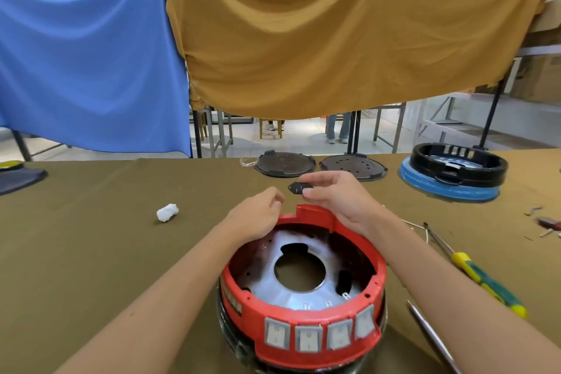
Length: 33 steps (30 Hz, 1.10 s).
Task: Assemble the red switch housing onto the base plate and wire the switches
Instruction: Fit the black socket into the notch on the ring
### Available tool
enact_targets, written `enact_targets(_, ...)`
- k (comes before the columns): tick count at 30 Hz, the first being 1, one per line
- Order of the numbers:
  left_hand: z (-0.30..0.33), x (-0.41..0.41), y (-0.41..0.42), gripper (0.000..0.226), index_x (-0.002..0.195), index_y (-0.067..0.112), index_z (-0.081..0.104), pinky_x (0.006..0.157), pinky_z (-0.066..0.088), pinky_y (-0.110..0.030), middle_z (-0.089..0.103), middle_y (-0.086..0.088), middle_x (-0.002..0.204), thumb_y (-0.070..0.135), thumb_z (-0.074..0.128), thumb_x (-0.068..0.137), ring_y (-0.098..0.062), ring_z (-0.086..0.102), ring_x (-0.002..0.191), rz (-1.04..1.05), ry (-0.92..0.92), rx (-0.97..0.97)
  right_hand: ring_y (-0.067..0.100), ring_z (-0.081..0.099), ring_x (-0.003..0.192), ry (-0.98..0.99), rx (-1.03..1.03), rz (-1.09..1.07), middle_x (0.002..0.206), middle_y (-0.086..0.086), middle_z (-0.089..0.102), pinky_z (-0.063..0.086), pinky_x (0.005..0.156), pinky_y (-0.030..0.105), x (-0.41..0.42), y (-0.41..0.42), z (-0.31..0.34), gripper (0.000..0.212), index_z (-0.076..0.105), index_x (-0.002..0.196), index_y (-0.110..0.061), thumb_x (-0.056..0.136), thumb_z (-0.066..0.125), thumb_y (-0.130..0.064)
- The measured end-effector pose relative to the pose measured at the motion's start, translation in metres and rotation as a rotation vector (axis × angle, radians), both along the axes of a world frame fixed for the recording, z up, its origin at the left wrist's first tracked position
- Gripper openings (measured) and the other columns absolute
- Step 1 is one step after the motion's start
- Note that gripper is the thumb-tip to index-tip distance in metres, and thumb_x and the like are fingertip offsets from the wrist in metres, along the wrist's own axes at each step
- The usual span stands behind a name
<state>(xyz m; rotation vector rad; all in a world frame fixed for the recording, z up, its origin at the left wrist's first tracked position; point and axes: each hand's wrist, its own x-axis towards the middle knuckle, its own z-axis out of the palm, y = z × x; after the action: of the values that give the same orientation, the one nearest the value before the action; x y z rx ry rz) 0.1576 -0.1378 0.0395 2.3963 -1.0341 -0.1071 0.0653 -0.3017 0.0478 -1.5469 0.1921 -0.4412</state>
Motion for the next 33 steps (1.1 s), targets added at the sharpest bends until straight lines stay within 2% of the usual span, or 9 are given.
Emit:
enact_targets(4, 0.016, 0.005, 0.003, 0.026, 0.122, 0.023, 0.057, 0.089, 0.048, -0.029, 0.061, 0.001, 0.115, 0.024, 0.059, 0.096, -0.014, 0.060, 0.101, -0.073, 0.065, -0.234, 0.018, 0.066, 0.109, 0.001, -0.133, -0.019, 0.113, 0.004, 0.072, 0.056, 0.093, 0.037, 0.000, -0.002, -0.003, 0.040, 0.075, 0.102, -0.022, 0.079, 0.073, 0.010)
enact_targets(7, 0.014, 0.000, -0.003, 0.015, 0.112, 0.023, 0.062, 0.086, 0.052, -0.032, 0.069, 0.004, 0.099, 0.022, 0.059, 0.097, -0.013, 0.065, 0.088, -0.128, 0.093, -0.375, 0.022, 0.070, 0.103, -0.005, -0.171, -0.001, 0.110, 0.000, 0.073, 0.058, 0.090, 0.043, 0.001, -0.004, -0.003, 0.047, 0.072, 0.105, -0.025, 0.077, 0.072, 0.012)
enact_targets(10, 0.006, -0.001, -0.008, 0.009, 0.105, 0.028, 0.059, 0.077, 0.049, -0.024, 0.073, 0.011, 0.088, 0.022, 0.054, 0.100, -0.006, 0.065, 0.080, -0.165, 0.015, -0.326, 0.022, 0.070, 0.102, -0.004, -0.219, 0.002, 0.110, 0.001, 0.073, 0.057, 0.092, 0.046, 0.001, -0.003, -0.003, 0.044, 0.072, 0.105, -0.027, 0.080, 0.071, 0.009)
enact_targets(12, 0.006, 0.001, -0.007, 0.007, 0.103, 0.025, 0.060, 0.074, 0.046, -0.020, 0.073, 0.012, 0.086, 0.024, 0.054, 0.100, -0.002, 0.066, 0.082, -0.147, 0.030, -0.349, 0.022, 0.069, 0.106, -0.001, -0.245, 0.007, 0.112, 0.003, 0.072, 0.055, 0.096, 0.044, 0.001, 0.000, -0.003, 0.040, 0.072, 0.106, -0.025, 0.083, 0.070, 0.007)
enact_targets(19, 0.003, 0.007, -0.006, 0.009, 0.096, 0.026, 0.056, 0.078, 0.049, -0.025, 0.072, 0.008, 0.083, 0.029, 0.050, 0.102, -0.004, 0.066, 0.082, -0.139, 0.136, -0.418, 0.018, 0.067, 0.108, -0.013, -0.334, 0.013, 0.112, 0.004, 0.073, 0.054, 0.096, 0.029, 0.000, 0.007, 0.001, 0.032, 0.069, 0.119, -0.012, 0.090, 0.065, 0.003)
enact_targets(22, 0.004, 0.006, -0.006, 0.011, 0.094, 0.027, 0.054, 0.069, 0.044, -0.022, 0.071, 0.005, 0.081, 0.030, 0.049, 0.103, -0.001, 0.064, 0.075, -0.137, 0.113, -0.424, 0.011, 0.068, 0.100, -0.005, -0.407, 0.005, 0.108, -0.004, 0.072, 0.054, 0.086, 0.019, -0.003, 0.008, 0.003, 0.032, 0.069, 0.115, -0.017, 0.087, 0.071, -0.003)
enact_targets(25, 0.005, 0.006, -0.007, 0.009, 0.096, 0.024, 0.059, 0.073, 0.049, -0.026, 0.070, -0.001, 0.083, 0.029, 0.054, 0.101, -0.009, 0.066, 0.077, -0.150, 0.134, -0.464, 0.019, 0.071, 0.095, -0.017, -0.468, 0.030, 0.107, 0.000, 0.068, 0.054, 0.088, 0.025, -0.005, 0.010, 0.003, 0.042, 0.064, 0.120, -0.026, 0.085, 0.075, -0.008)
enact_targets(29, 0.005, 0.012, -0.001, 0.008, 0.100, 0.027, 0.065, 0.071, 0.050, -0.017, 0.065, 0.001, 0.087, 0.024, 0.058, 0.099, -0.006, 0.069, 0.082, -0.189, 0.280, -0.575, 0.019, 0.071, 0.096, -0.046, -0.388, 0.032, 0.106, 0.007, 0.073, 0.057, 0.086, 0.024, -0.006, 0.012, 0.004, 0.035, 0.067, 0.117, -0.019, 0.086, 0.075, -0.006)
enact_targets(33, 0.001, 0.018, 0.005, 0.016, 0.104, 0.031, 0.066, 0.074, 0.053, -0.022, 0.070, 0.006, 0.092, 0.018, 0.065, 0.095, -0.014, 0.072, 0.092, -0.211, 0.418, -0.613, 0.019, 0.070, 0.088, -0.030, -0.190, 0.035, 0.104, 0.013, 0.075, 0.059, 0.084, 0.032, -0.004, 0.009, 0.002, 0.035, 0.058, 0.121, -0.004, 0.089, 0.071, -0.003)
